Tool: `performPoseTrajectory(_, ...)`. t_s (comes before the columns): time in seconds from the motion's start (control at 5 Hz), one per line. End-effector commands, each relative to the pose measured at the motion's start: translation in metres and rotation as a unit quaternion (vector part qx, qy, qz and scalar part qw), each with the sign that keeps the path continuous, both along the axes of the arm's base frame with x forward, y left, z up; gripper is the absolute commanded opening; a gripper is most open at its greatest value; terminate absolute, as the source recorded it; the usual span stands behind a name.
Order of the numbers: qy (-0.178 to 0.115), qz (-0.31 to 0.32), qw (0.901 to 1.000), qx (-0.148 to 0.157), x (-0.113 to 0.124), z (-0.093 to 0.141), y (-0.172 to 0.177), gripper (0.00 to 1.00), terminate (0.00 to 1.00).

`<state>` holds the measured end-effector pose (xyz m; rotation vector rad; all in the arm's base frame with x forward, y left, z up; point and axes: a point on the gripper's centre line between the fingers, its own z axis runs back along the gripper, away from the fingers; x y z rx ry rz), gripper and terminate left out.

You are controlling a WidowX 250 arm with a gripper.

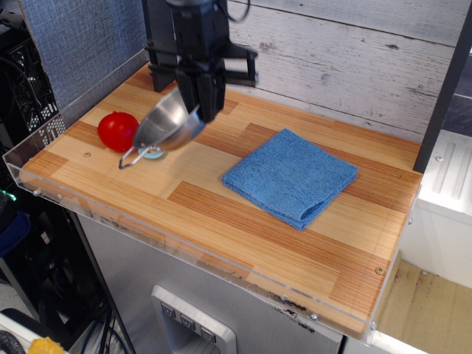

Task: Put the pot on the cloth.

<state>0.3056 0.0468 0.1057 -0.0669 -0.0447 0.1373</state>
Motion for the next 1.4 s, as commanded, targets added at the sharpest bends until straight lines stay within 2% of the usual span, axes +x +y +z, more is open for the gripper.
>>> performPoseTrajectory(0.0, -0.025, -0.066, 0.9975, 0.0, 0.016, 0.029, -0.063, 0.0, 0.0)
performPoseTrajectory(0.2, -0.026, -0.082, 0.9962, 0.012, 0.018, 0.026, -0.09, 0.0, 0.0)
performPoseTrajectory(0.4, -0.011, -0.078, 0.9967, 0.021, 0.021, 0.012, -0.098, 0.0, 0.0)
performPoseTrajectory(0.8, 0.034, -0.048, 0.9976, 0.037, 0.023, -0.029, -0.077, 0.0, 0.0)
performPoseTrajectory(1.0, 0.035, -0.053, 0.9972, 0.04, 0.025, -0.036, -0.082, 0.0, 0.0)
performPoseTrajectory(1.2, 0.021, -0.073, 0.9962, 0.043, 0.03, -0.033, -0.101, 0.0, 0.0)
